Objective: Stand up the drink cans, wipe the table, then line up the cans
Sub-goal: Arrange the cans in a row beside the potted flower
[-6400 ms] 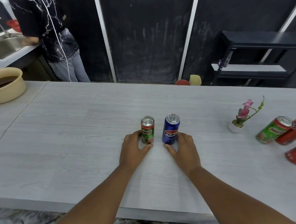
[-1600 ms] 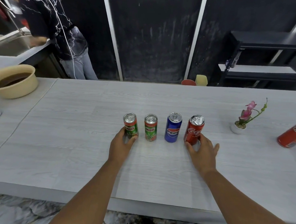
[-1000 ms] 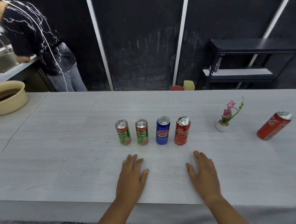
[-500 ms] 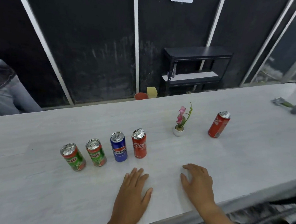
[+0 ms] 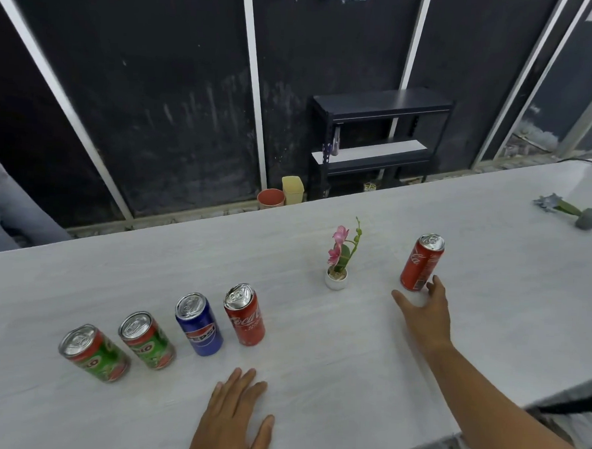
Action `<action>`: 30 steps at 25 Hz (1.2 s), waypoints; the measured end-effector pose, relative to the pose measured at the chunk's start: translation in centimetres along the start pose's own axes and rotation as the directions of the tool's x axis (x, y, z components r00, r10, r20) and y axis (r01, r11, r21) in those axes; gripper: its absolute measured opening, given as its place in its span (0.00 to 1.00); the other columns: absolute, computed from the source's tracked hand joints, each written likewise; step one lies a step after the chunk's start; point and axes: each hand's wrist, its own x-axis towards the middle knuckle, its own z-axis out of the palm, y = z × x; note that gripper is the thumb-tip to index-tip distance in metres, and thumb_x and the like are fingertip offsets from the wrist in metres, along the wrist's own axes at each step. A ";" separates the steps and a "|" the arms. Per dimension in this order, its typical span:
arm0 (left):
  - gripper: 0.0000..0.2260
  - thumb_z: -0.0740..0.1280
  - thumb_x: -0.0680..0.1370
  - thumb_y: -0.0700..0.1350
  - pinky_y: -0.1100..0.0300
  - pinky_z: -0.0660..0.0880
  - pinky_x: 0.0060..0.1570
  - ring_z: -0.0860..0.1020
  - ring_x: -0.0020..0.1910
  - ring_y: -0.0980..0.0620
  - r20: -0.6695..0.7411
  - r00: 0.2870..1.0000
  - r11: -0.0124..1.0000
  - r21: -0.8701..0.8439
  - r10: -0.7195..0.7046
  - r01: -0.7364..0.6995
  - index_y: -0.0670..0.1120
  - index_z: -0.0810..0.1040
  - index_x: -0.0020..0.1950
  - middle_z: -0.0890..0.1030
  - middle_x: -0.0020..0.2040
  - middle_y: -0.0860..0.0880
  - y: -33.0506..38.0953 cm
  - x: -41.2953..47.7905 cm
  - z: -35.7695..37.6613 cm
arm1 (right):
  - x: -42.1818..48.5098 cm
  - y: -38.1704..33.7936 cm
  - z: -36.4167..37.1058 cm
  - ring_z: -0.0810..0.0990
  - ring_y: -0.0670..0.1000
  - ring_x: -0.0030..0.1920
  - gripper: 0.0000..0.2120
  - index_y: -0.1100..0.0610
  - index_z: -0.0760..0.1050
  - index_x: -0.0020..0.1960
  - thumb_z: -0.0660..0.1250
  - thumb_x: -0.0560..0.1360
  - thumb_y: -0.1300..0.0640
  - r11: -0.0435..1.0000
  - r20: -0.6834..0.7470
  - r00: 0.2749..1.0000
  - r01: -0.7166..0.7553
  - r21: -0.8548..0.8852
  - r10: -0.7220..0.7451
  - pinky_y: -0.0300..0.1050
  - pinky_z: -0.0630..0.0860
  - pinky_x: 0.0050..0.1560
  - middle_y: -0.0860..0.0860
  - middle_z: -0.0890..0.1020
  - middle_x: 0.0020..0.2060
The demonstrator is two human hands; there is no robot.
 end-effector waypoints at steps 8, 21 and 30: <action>0.22 0.69 0.78 0.61 0.63 0.52 0.78 0.75 0.77 0.45 -0.085 0.996 0.998 -0.056 -0.035 0.031 0.53 0.83 0.69 0.79 0.75 0.52 0.9 -0.5 -0.8 | 3.9 -1.0 0.9 0.83 0.57 0.59 0.38 0.50 0.76 0.63 0.80 0.61 0.32 0.993 -0.225 0.974 -0.019 -0.118 -0.008 0.60 0.78 0.63 0.50 0.87 0.53; 0.23 0.63 0.84 0.62 0.51 0.54 0.84 0.58 0.86 0.57 -0.120 0.990 0.996 -0.064 -0.072 0.065 0.58 0.74 0.78 0.66 0.83 0.60 0.8 -1.5 0.5 | 2.8 -0.7 0.5 0.83 0.57 0.59 0.36 0.50 0.76 0.63 0.77 0.64 0.30 0.982 -0.155 0.985 0.044 -0.184 -0.073 0.64 0.75 0.65 0.50 0.86 0.55; 0.23 0.56 0.86 0.65 0.53 0.50 0.85 0.52 0.86 0.61 -0.135 0.987 0.996 -0.014 -0.084 0.083 0.62 0.68 0.80 0.62 0.85 0.61 0.5 -1.9 1.2 | 0.8 0.3 0.1 0.82 0.56 0.59 0.33 0.49 0.73 0.66 0.80 0.66 0.40 0.996 -0.111 0.990 0.081 -0.047 -0.086 0.61 0.76 0.67 0.50 0.84 0.57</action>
